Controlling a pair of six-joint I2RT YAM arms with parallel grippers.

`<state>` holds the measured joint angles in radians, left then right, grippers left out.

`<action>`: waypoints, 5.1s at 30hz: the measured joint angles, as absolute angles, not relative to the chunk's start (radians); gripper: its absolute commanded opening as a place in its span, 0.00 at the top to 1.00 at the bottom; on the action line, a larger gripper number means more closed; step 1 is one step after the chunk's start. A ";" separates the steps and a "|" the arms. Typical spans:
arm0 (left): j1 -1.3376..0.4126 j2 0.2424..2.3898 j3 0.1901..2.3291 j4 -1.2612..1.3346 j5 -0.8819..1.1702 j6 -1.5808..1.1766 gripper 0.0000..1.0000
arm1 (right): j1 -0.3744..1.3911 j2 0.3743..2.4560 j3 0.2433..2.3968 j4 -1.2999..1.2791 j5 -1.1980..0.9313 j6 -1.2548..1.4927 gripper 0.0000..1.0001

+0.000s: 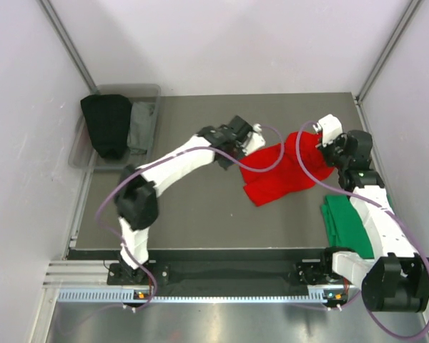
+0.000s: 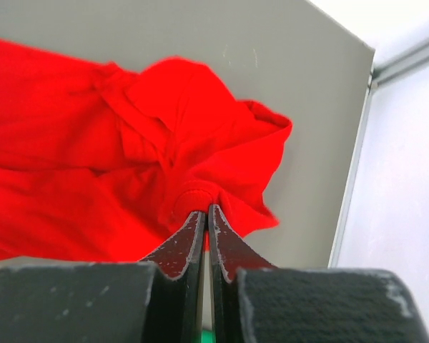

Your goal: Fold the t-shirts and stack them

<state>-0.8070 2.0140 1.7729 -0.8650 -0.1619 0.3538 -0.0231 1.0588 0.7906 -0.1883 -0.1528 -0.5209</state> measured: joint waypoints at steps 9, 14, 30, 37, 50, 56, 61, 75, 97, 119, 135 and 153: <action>-0.743 1.681 1.643 -0.783 -0.166 0.406 0.63 | -0.023 1.058 0.949 -0.231 -0.212 -0.479 0.99; -0.784 1.897 1.716 -0.786 -0.095 0.389 0.61 | -0.023 1.046 0.916 -0.241 -0.214 -0.453 0.99; -0.848 2.242 1.965 -0.860 -0.021 0.335 0.64 | -0.023 0.994 0.792 -0.224 -0.205 -0.434 0.98; -0.867 2.297 1.997 -0.877 -0.020 0.332 0.64 | -0.023 0.994 0.792 -0.224 -0.205 -0.433 0.99; -0.872 2.366 2.049 -0.900 -0.044 0.331 0.64 | -0.030 0.994 0.792 -0.224 -0.207 -0.432 0.98; -0.872 2.384 2.068 -0.902 -0.049 0.331 0.66 | -0.033 0.994 0.791 -0.224 -0.208 -0.432 0.98; -0.872 2.387 2.068 -0.903 -0.050 0.330 0.69 | -0.036 0.994 0.785 -0.223 -0.209 -0.432 0.98; -0.871 2.318 1.969 -0.884 -0.081 0.327 1.00 | -0.038 0.995 0.784 -0.227 -0.212 -0.433 1.00; -0.594 1.443 1.623 -0.725 -0.331 0.580 1.00 | -0.046 1.043 1.028 -0.337 -0.216 -0.397 1.00; -0.592 1.687 1.189 -0.595 -0.170 0.411 1.00 | 0.097 1.516 1.289 -0.470 -0.397 -0.467 0.46; -0.338 1.678 1.124 -0.558 0.040 0.252 1.00 | 0.452 1.913 1.526 -0.506 -0.287 -0.533 0.48; -0.297 1.642 1.101 -0.534 0.098 0.229 1.00 | 0.525 2.049 1.593 -0.512 -0.203 -0.529 0.49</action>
<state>-0.2966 1.6424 1.1011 -0.5339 0.0982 0.2295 0.5255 2.0495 1.5932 -0.5117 -0.2031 -0.5293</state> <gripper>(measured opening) 0.013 0.518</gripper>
